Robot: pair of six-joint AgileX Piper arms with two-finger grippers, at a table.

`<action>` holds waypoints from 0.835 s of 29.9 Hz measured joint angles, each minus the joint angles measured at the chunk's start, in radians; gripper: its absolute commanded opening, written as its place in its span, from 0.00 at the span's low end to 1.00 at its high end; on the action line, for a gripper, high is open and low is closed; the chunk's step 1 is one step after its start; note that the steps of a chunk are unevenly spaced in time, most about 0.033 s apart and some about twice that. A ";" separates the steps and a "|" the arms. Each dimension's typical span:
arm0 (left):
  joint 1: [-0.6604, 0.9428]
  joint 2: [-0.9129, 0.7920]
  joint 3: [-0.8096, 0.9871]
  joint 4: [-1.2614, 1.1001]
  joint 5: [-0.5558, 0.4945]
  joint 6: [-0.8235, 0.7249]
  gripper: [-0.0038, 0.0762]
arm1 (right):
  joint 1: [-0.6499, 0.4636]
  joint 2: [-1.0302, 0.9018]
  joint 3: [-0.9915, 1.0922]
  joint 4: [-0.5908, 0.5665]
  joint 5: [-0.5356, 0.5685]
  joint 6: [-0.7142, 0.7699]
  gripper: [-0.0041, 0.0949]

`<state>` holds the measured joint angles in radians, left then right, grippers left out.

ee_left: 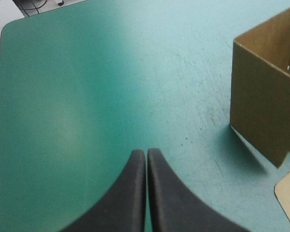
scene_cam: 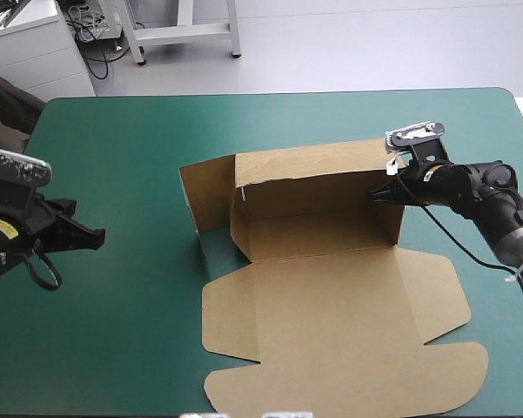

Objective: Fold the box

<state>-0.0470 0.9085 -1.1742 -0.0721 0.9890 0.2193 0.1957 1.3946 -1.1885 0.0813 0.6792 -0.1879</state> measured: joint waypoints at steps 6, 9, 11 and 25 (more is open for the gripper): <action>0.000 -0.131 0.137 -0.001 -0.004 -0.017 0.04 | 0.000 0.000 -0.007 0.024 0.024 -0.004 0.02; 0.000 -0.192 0.190 -0.001 -0.019 -0.018 0.04 | 0.000 0.000 -0.047 0.070 0.097 -0.044 0.02; 0.000 -0.226 0.221 -0.001 -0.035 -0.018 0.04 | 0.000 0.000 -0.092 0.095 0.159 -0.064 0.02; 0.000 -0.267 0.252 0.019 -0.078 -0.018 0.04 | 0.000 0.111 -0.411 0.127 0.536 -0.031 0.02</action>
<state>-0.0470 0.6413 -0.9218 -0.0529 0.9113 0.2012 0.1957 1.5059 -1.5998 0.2086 1.2147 -0.2191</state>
